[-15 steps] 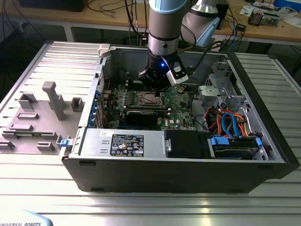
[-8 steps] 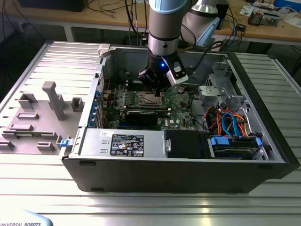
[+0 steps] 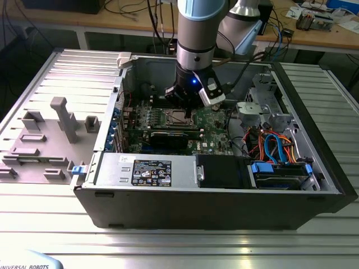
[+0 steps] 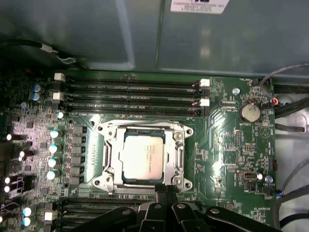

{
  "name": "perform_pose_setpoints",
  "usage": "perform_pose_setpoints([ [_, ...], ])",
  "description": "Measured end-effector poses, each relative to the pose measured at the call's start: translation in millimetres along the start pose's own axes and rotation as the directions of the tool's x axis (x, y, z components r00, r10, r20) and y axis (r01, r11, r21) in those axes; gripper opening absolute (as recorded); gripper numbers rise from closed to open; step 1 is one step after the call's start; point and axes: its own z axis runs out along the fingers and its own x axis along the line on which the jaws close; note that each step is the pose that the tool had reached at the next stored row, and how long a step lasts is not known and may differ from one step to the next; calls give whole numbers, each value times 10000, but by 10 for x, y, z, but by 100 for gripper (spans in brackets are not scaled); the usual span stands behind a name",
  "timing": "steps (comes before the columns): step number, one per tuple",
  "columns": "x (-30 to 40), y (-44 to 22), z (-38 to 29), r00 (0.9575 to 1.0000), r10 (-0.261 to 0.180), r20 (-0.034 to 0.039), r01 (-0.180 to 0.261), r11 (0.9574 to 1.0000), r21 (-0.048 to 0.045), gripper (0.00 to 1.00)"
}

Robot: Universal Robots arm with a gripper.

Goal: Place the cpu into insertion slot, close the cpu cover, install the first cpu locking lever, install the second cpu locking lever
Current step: 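Install the second cpu locking lever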

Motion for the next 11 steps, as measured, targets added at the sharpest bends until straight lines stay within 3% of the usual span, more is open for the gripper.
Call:
perform_pose_setpoints([
  [4,8,-14,4,9999,12,-107,-12,10000,-7,11],
  [5,8,-21,4,9998,20,-196,-20,10000,-8,11],
  [11,55,-85,13,9997,24,-223,-26,10000,-70,11],
])
